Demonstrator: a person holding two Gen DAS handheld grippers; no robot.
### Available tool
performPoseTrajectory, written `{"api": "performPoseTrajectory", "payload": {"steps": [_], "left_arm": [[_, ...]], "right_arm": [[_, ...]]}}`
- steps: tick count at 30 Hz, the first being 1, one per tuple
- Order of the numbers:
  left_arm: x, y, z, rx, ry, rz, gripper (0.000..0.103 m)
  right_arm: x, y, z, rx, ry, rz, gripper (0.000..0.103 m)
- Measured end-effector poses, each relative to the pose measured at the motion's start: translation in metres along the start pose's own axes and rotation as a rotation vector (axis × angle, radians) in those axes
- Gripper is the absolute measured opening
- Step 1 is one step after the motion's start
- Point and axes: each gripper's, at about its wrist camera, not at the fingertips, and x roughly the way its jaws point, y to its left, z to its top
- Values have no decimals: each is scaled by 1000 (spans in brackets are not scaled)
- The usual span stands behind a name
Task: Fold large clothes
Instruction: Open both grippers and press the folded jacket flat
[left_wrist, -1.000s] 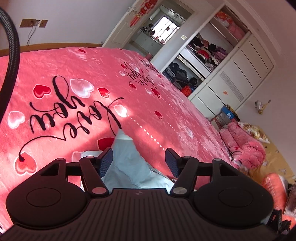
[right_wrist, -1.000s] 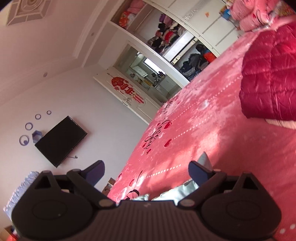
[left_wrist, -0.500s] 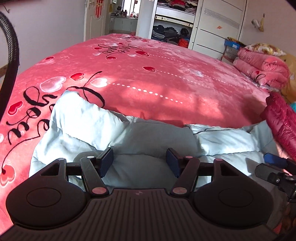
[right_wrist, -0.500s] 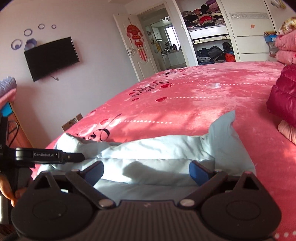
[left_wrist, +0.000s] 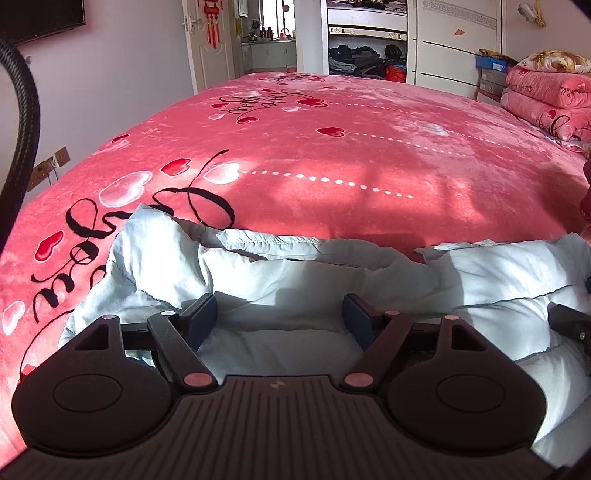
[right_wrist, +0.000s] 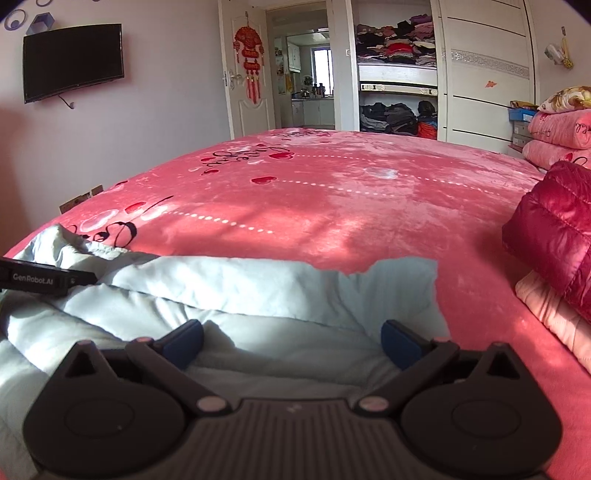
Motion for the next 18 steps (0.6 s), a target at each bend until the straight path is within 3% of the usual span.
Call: {"api": "performPoseTrajectory", "payload": {"steps": [18], "left_arm": [[22, -10, -6, 6, 5, 8, 101]], "right_arm": [[29, -10, -14, 34, 49, -32, 102]]}}
